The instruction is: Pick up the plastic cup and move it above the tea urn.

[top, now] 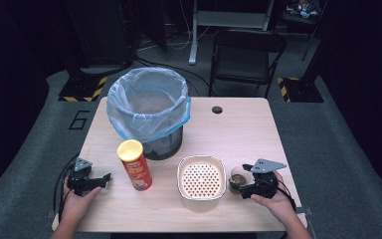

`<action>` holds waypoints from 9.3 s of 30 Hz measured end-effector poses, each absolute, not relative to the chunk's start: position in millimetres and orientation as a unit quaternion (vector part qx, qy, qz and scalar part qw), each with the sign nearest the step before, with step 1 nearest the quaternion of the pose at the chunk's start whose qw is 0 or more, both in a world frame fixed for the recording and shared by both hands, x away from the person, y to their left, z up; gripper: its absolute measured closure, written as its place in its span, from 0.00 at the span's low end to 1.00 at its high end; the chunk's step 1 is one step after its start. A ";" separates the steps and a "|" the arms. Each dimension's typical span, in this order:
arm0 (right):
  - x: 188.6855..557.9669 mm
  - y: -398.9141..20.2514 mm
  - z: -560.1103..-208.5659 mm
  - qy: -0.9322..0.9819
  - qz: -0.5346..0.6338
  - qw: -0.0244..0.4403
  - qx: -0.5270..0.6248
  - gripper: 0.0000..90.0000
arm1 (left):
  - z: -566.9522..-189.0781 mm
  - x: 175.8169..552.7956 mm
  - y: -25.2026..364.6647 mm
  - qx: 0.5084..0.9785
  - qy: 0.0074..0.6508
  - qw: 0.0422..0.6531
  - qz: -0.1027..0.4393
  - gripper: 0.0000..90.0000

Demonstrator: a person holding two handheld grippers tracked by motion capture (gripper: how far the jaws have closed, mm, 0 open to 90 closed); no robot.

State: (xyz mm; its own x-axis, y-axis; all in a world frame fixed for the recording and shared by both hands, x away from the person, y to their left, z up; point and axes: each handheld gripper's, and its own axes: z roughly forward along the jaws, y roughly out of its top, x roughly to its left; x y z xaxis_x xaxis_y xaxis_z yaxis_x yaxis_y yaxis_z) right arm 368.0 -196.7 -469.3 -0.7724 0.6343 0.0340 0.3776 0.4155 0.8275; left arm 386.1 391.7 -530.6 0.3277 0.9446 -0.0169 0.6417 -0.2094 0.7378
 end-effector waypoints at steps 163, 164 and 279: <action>411.2 -79.3 -384.7 0.839 0.360 0.405 -0.055 0.38 | -531.4 387.0 391.3 0.742 0.531 0.335 0.233 0.13; 409.6 -78.2 -385.7 0.840 0.352 0.409 -0.060 0.38 | -531.0 387.0 391.5 0.744 0.531 0.333 0.232 0.13; 369.8 -49.3 -406.9 0.626 0.086 0.688 -0.357 0.37 | -530.9 386.3 391.0 0.744 0.532 0.335 0.227 0.13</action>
